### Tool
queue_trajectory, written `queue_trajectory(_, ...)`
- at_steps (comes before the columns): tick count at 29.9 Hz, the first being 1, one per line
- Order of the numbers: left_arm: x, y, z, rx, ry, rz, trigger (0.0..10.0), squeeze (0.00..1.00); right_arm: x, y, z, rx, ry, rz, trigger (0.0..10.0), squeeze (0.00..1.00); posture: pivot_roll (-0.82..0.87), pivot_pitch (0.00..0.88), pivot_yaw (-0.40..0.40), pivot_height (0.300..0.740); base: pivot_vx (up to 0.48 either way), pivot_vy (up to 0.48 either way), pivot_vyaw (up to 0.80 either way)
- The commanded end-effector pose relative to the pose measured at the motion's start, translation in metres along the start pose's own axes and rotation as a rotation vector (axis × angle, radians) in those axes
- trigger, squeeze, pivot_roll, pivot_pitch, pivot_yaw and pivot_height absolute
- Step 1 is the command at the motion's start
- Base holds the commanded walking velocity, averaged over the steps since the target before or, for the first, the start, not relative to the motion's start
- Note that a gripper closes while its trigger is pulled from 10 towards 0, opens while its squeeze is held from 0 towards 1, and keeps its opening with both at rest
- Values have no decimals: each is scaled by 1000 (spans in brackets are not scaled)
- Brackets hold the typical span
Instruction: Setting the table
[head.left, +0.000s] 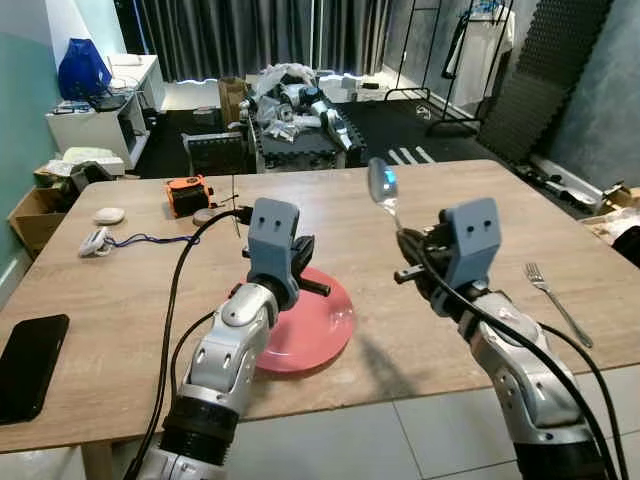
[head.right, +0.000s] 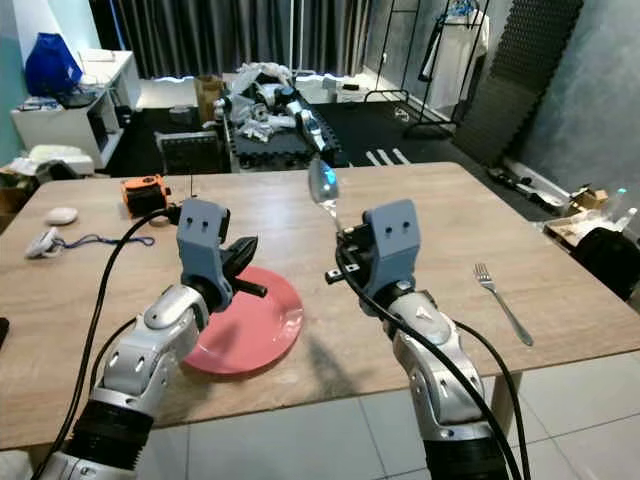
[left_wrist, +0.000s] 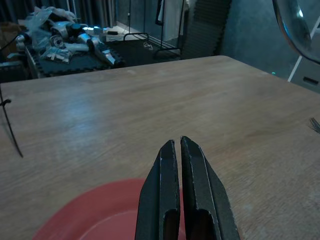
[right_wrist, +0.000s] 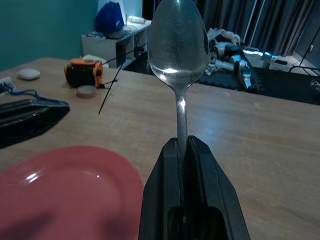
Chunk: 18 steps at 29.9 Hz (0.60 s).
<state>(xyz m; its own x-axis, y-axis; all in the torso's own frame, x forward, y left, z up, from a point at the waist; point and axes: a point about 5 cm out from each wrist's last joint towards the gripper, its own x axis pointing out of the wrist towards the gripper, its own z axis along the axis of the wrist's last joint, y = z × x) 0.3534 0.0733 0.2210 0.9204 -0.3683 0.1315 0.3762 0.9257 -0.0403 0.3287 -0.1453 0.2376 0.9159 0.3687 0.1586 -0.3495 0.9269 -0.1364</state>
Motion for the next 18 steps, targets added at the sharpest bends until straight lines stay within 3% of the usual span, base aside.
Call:
queue_trajectory(1, -3, 5, -4, -15, 11, 19, 10000, 0, 1, 0, 0, -3, 9, 10, 10000, 0, -61, 0, 17, 740, 0, 0, 0)
queue_trajectory(18, -4, 15, -9, -29, 38, 66, 10000, 0, -3, 1, -9, 29, 29, -9, 10000, 0, -69, 0, 35, 740, 0, 0, 0)
